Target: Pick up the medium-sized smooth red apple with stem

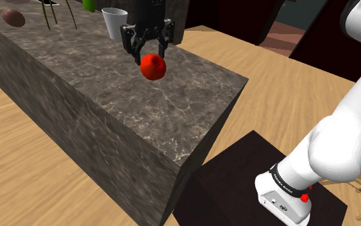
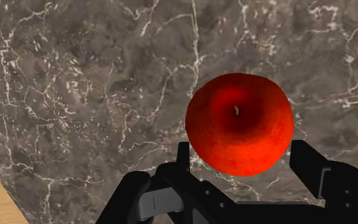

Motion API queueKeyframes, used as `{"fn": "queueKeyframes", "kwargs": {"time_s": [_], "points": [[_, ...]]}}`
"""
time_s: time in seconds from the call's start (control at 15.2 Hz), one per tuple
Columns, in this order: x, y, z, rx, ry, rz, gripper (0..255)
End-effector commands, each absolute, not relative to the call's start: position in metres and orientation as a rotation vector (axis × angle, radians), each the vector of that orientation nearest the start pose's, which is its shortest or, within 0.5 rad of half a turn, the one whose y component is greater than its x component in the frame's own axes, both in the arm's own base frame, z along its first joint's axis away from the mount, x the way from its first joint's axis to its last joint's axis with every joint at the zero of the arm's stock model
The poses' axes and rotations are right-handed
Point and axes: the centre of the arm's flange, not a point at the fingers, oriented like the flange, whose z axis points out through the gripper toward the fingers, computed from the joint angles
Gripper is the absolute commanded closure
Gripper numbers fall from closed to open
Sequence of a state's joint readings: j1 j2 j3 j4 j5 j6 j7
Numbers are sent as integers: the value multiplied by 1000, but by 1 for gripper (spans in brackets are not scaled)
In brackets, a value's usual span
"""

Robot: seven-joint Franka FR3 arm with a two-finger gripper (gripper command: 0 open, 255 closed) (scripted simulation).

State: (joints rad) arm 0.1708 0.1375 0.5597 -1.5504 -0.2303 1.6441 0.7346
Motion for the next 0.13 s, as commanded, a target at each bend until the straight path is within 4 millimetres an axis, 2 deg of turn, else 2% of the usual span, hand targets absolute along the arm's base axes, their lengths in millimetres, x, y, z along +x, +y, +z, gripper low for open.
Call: {"fn": "queueKeyframes", "kwargs": {"time_s": [0.0,0.07], "points": [[472,364,580,-3270,-20,-144,255],[472,364,580,-3270,-20,-144,255]]}}
